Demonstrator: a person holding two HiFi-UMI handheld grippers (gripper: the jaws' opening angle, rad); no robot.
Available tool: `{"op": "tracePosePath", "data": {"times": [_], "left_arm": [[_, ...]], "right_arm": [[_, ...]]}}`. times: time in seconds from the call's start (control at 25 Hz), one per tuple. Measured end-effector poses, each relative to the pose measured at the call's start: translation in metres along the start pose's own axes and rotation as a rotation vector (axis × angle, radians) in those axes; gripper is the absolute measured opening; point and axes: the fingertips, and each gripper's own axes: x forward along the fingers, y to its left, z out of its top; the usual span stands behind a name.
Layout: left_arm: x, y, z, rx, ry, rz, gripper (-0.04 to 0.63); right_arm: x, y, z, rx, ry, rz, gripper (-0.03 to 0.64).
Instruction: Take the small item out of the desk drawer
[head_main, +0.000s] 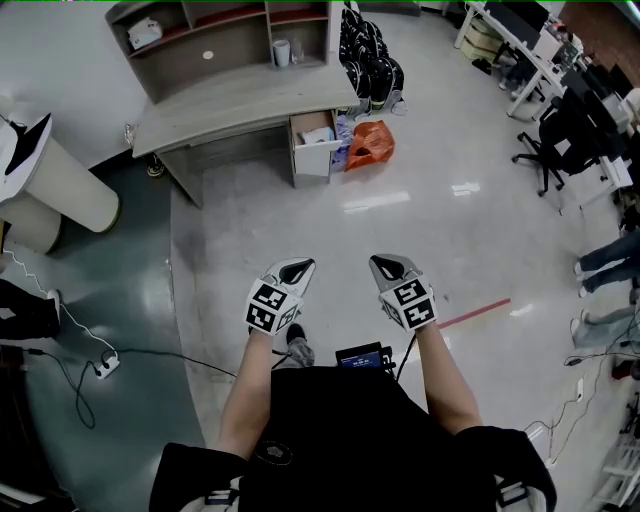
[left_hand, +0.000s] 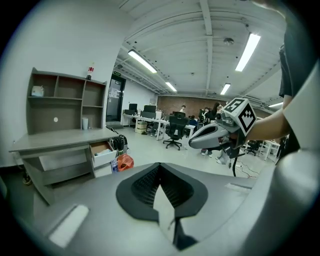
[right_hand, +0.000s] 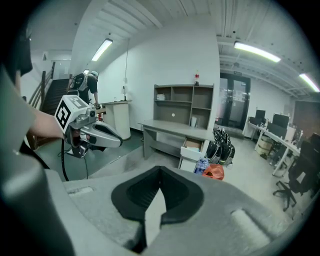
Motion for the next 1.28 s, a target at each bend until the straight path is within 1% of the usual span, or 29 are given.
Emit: {"op": "tracePosePath", "data": {"times": [0.16,0.4,0.72,0.84,1.04,1.28], "left_arm": [[0.004,0.030,0.010,-0.001,-0.003,-0.016,-0.002],[0.005,0.075,0.019,0.005,0.002,-0.045,-0.002],[0.002,0.128,0.025,0.013,0.007,-0.068,-0.003],[0.005,0.138,0.023,0.010,0.013,-0.084,-0.002],[0.015,0.140,0.014,0.004,0.037,-0.117,-0.002],[0.032,0.145,0.011,-0.006,0.055,-0.122,-0.003]], "right_arm": [[0.025,-0.003,0.017,0.001,0.008,-0.004,0.000],[0.060,-0.007,0.045,0.011,0.008,-0.036,0.000],[0.103,0.003,0.074,0.015,0.013,-0.057,0.000],[0.113,0.005,0.077,0.023,0.020,-0.065,0.000],[0.120,0.000,0.072,0.045,0.040,-0.075,0.000],[0.133,-0.014,0.068,0.064,0.038,-0.061,0.000]]}}
